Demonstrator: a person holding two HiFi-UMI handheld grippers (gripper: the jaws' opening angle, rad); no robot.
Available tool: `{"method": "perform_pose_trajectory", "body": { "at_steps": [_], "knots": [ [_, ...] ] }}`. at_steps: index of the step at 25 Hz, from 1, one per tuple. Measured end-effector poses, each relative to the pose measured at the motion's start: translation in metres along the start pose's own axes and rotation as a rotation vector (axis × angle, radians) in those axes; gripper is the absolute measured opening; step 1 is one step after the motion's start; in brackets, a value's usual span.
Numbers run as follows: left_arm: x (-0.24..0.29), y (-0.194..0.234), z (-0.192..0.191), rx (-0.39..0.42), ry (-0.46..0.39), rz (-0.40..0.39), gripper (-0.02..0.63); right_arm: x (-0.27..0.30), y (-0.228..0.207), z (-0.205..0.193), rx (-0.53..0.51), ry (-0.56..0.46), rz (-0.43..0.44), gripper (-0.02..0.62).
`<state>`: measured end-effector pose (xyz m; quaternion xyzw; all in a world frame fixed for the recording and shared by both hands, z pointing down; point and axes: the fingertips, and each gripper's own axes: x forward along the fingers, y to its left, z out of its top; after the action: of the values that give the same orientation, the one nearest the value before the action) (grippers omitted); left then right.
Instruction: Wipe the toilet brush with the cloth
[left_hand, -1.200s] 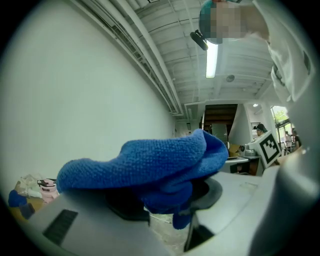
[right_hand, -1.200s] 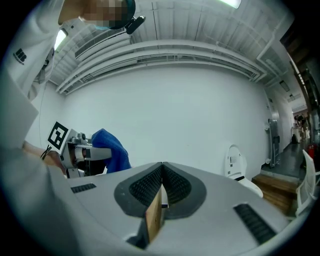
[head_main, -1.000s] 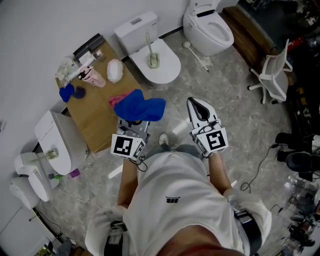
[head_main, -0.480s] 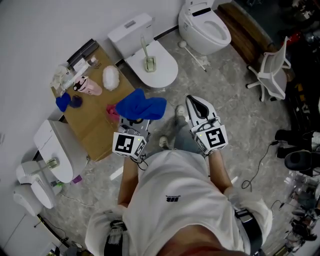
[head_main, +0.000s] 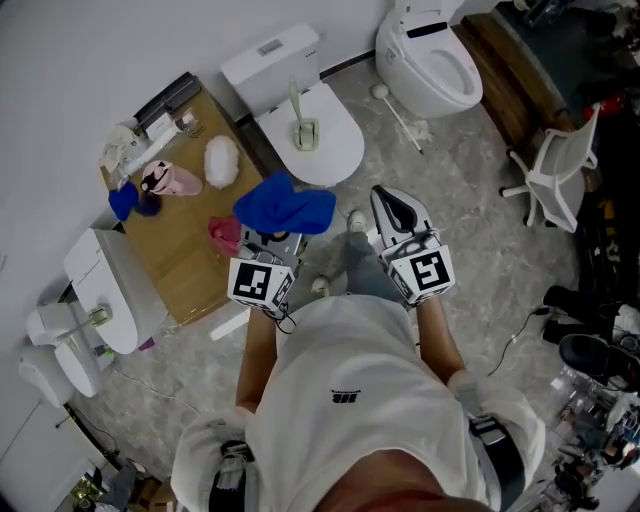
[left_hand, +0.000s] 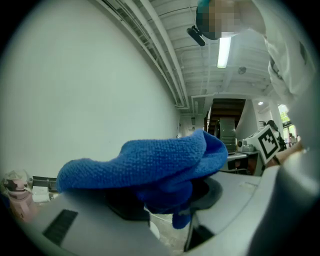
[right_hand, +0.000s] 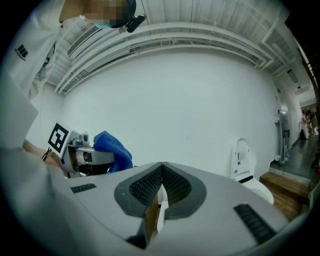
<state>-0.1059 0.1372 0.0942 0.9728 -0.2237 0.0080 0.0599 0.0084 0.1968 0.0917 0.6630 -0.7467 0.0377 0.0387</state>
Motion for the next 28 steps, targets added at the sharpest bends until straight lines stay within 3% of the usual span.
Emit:
{"method": "perform_pose_trajectory", "body": {
  "at_steps": [14,20,28],
  "knots": [
    [0.118,0.061,-0.041,-0.058,0.081,0.203,0.184,0.118,-0.102,-0.038,-0.003,0.118,0.252,-0.005],
    [0.145,0.082,-0.070,-0.087,0.110,0.284,0.184,0.155,-0.121,-0.064,-0.022,0.149,0.369,-0.005],
    [0.166,0.114,-0.122,-0.093,0.169,0.319,0.184,0.206,-0.123,-0.121,-0.052,0.203,0.454,-0.005]
  ]
}}
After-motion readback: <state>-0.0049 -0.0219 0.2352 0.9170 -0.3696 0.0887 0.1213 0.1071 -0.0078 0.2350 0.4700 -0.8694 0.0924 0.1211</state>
